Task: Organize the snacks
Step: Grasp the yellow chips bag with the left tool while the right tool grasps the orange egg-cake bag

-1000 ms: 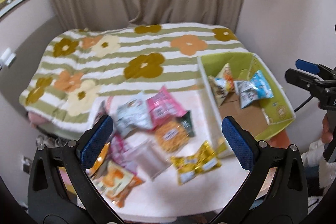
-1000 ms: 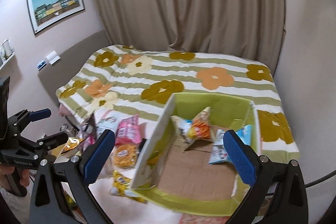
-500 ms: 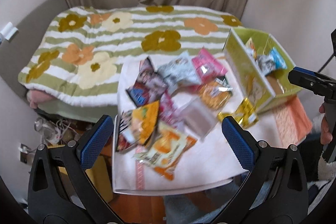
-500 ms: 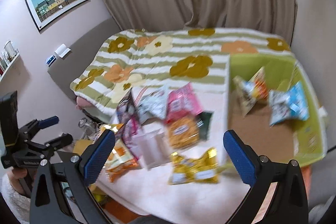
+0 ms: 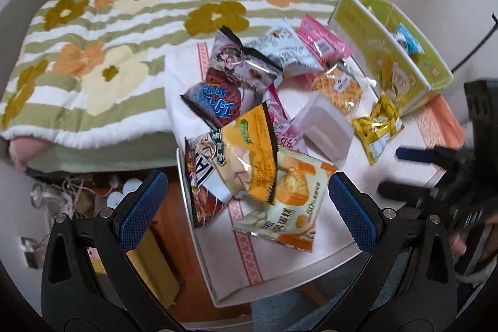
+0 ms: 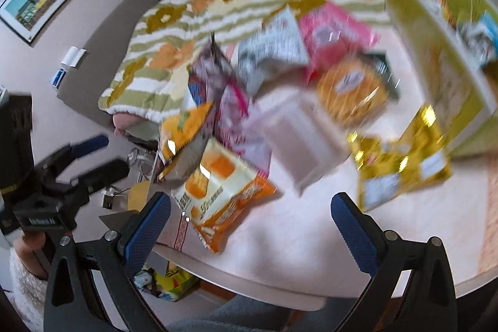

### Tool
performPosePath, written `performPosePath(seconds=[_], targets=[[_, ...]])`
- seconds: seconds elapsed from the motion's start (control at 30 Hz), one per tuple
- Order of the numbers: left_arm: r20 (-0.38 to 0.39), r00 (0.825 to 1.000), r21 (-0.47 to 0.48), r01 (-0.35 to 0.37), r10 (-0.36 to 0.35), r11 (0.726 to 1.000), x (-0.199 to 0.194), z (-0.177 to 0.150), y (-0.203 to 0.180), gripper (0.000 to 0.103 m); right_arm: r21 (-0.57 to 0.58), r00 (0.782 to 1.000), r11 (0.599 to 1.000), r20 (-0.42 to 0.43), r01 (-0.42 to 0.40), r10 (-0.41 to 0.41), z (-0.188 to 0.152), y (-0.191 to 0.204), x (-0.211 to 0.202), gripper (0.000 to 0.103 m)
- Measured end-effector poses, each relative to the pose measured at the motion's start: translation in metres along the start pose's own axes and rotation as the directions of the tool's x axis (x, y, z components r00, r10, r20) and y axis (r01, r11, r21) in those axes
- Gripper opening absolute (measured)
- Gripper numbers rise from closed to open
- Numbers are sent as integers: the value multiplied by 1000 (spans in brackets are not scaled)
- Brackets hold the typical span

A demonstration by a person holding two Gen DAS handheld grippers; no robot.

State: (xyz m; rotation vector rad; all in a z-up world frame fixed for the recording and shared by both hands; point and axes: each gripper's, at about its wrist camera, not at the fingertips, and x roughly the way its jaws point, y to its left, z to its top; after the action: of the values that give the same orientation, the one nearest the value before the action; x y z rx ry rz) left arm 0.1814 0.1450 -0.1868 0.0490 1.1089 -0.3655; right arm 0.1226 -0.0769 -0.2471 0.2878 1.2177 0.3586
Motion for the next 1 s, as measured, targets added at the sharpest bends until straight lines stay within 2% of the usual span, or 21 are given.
performPosePath(seconds=[0.23, 0.4, 0.6, 0.73, 0.9, 1.0], targets=[[-78, 997, 19, 28, -26, 999, 43, 11, 7, 102, 31, 996, 998, -77, -53, 55, -15, 20, 43, 103], [-120, 992, 3, 42, -41, 999, 64, 14, 14, 101, 81, 993, 994, -85, -71, 78, -17, 24, 60, 103], [-163, 986, 17, 32, -29, 999, 79, 11, 21, 90, 122, 994, 990, -81, -69, 79, -15, 25, 71, 103], [-187, 981, 23, 57, -51, 998, 89, 8, 21, 83, 132, 994, 990, -79, -58, 69, -13, 25, 74, 103], [-183, 983, 78, 47, -32, 996, 97, 8, 15, 79, 133, 995, 990, -79, -47, 58, -7, 29, 81, 103], [-177, 984, 107, 27, -8, 994, 99, 8, 12, 72, 128, 996, 991, -76, -37, 47, -4, 29, 83, 103]])
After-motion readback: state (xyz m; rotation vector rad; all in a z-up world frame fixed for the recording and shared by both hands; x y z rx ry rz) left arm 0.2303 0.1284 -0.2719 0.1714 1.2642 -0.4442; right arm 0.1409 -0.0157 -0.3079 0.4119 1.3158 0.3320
